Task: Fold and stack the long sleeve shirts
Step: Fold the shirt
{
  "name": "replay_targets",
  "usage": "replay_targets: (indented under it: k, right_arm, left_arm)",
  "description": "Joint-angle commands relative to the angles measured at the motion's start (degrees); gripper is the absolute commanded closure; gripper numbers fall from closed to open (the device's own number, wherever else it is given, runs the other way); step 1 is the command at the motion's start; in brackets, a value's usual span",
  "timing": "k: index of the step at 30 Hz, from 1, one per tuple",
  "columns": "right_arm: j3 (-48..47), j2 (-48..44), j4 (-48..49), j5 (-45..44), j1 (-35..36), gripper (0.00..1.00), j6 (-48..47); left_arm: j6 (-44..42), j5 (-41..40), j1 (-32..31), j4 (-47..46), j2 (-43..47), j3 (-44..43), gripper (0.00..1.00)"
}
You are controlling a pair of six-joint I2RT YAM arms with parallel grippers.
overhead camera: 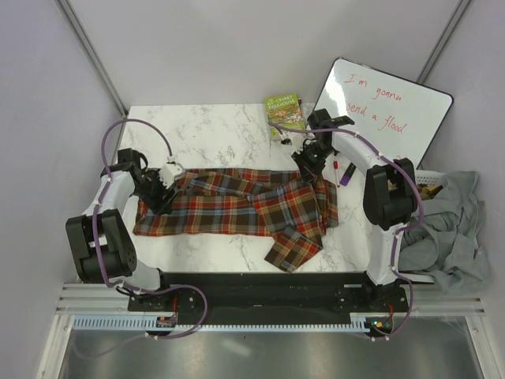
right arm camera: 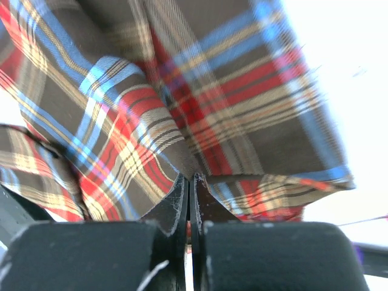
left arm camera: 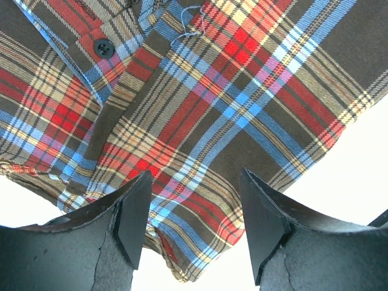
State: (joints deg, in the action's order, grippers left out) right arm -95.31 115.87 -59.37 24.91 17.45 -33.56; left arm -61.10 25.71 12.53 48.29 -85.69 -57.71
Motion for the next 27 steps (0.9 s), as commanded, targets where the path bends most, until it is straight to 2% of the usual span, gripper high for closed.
replay_targets:
  k: [1,7,8,9,11,16,17,18,19,20,24,27]
  right_arm:
    - [-6.64,2.51,-1.71,2.17,0.04,1.00,0.95]
    - [-3.84,5.59,0.21,-1.35,-0.05,1.00,0.43]
    - [-1.66,5.50,1.44,-2.66,-0.05,0.88,1.12]
    - [-1.11,5.24,2.59,-3.10,-0.14,0.86,1.30]
    - [-0.23,4.54,4.08,-4.86,-0.14,0.76,2.18]
    - [0.03,3.39,4.36,-7.50,-0.67,0.74,2.54]
    - [0.38,3.31,4.35,-8.90,-0.67,0.68,2.62]
    - [1.43,3.04,4.35,-9.43,-0.67,0.53,2.62]
    - [1.96,2.69,4.44,-9.87,-0.75,0.42,2.54]
    - [2.66,2.08,4.79,-9.79,-0.84,0.36,2.45]
    - [4.86,-2.65,4.53,-7.86,-1.19,0.37,3.68]
    - [6.00,-7.30,3.74,-5.49,-1.98,0.36,4.46]
  left_arm:
    - [2.30,1.53,0.47,0.05,-1.67,-3.02,0.33]
    - [2.83,0.57,0.47,-1.01,-3.69,-3.19,0.33]
    - [2.92,-0.04,0.65,-1.36,-4.22,-2.67,0.33]
    - [3.35,-0.31,0.82,-2.06,-4.83,-2.41,0.33]
    - [3.71,-1.27,1.26,-2.85,-5.62,-1.62,0.34]
    - [3.27,-6.19,2.75,-8.56,-7.82,2.50,0.35]
    - [2.49,-7.42,2.84,-9.70,-8.09,3.30,0.36]
    - [2.13,-8.48,3.02,-10.93,-8.26,4.27,0.36]
    - [1.69,-10.40,3.46,-13.29,-8.53,6.19,0.36]
    - [0.73,-11.12,3.55,-14.01,-8.62,6.99,0.36]
    - [0.10,-12.10,4.51,-15.07,-8.44,8.14,0.37]
    - [-1.64,-1.93,4.96,-8.15,-1.78,5.08,0.35]
